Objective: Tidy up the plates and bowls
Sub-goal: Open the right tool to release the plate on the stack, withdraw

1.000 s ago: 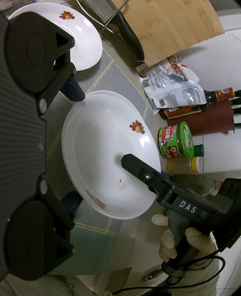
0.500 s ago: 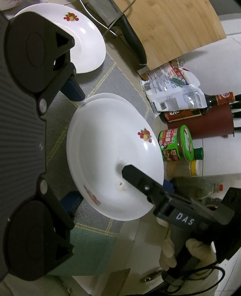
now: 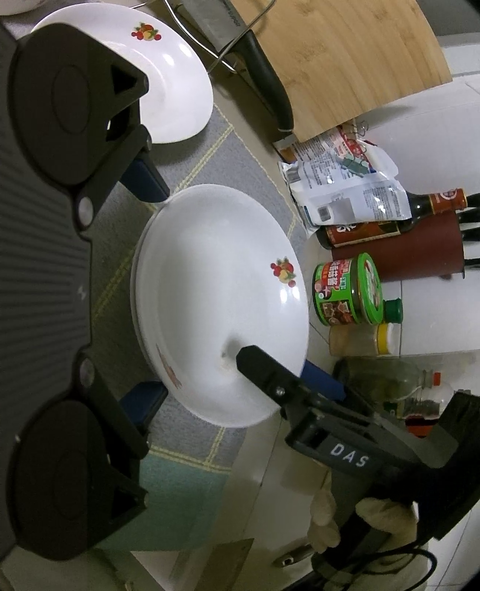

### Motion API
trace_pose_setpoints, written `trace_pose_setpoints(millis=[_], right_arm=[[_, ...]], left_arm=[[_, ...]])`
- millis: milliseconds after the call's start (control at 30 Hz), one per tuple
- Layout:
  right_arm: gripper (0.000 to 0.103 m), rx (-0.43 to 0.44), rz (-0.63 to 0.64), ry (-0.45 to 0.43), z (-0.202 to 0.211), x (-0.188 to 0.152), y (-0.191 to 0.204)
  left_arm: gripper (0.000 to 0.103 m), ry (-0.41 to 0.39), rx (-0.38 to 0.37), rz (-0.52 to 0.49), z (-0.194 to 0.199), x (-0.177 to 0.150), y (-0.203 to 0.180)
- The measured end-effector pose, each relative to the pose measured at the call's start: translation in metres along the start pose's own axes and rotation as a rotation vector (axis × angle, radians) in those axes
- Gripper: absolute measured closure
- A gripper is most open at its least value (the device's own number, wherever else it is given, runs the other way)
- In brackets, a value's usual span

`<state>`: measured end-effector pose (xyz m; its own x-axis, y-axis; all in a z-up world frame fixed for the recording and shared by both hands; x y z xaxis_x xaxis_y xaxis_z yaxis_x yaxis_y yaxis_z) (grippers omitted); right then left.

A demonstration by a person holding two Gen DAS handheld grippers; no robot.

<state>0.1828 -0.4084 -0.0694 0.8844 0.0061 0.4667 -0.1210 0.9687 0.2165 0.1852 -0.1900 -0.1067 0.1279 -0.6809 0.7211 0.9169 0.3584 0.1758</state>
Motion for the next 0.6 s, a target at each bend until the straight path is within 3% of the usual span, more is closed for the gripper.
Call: trace_pose_setpoints(millis=[233, 600], right_arm=[[0.000, -0.027, 0.072, -0.056, 0.011, 0.001, 0.010], [0.000, -0.034, 0.129, -0.100, 0.015, -0.003, 0.042]], left_arm=[[0.001, -0.015, 0.006, 0.022, 0.005, 0.001, -0.002], [0.001, -0.065, 0.112, 0.145, 0.040, -0.013, 0.006]])
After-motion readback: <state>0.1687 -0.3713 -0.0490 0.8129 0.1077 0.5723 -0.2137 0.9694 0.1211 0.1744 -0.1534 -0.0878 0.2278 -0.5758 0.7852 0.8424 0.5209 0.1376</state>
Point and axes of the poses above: each gripper's, at about its wrist camera, not at the fingertips, and z roughly against the way its jaws point, y to its left, x to its top, the point moved 1 cm from there along -z, roughly the way its jaws point, and after that the axes turned 4 degrees about -z, right-handed, at the moved point
